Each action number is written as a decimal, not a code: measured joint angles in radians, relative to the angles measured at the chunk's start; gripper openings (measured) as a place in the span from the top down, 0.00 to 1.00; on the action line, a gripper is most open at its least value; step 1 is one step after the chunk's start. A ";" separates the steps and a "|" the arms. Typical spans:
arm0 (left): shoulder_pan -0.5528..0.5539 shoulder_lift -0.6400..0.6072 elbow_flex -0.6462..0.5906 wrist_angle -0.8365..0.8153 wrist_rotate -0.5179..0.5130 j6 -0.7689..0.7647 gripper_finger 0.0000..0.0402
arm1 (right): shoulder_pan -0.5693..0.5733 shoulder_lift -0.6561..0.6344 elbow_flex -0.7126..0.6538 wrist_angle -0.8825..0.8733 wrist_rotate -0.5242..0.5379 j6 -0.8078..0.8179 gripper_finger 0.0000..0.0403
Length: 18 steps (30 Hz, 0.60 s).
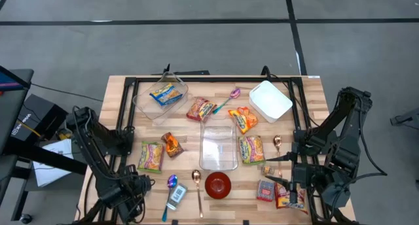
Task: Pick & Place Food Item
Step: Put the gold spice bottle into the bottom transparent bin
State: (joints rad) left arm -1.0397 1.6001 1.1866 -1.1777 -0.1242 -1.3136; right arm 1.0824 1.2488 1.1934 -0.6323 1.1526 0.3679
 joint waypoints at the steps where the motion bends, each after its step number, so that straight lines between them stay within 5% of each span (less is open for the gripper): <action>1: 0.009 -0.007 0.000 -0.001 0.000 0.001 0.32 | 0.000 0.000 0.000 0.000 0.000 0.000 0.41; 13: 0.179 -0.158 0.000 0.002 -0.033 0.121 0.32 | 0.000 0.000 0.000 0.000 0.000 0.000 0.41; 18: 0.290 -0.221 0.000 0.066 -0.032 0.291 0.32 | 0.000 0.000 0.000 0.000 0.000 0.000 0.41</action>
State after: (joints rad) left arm -0.7492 1.3788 1.1870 -1.1114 -0.1567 -1.0229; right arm 1.0824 1.2488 1.1931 -0.6327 1.1522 0.3679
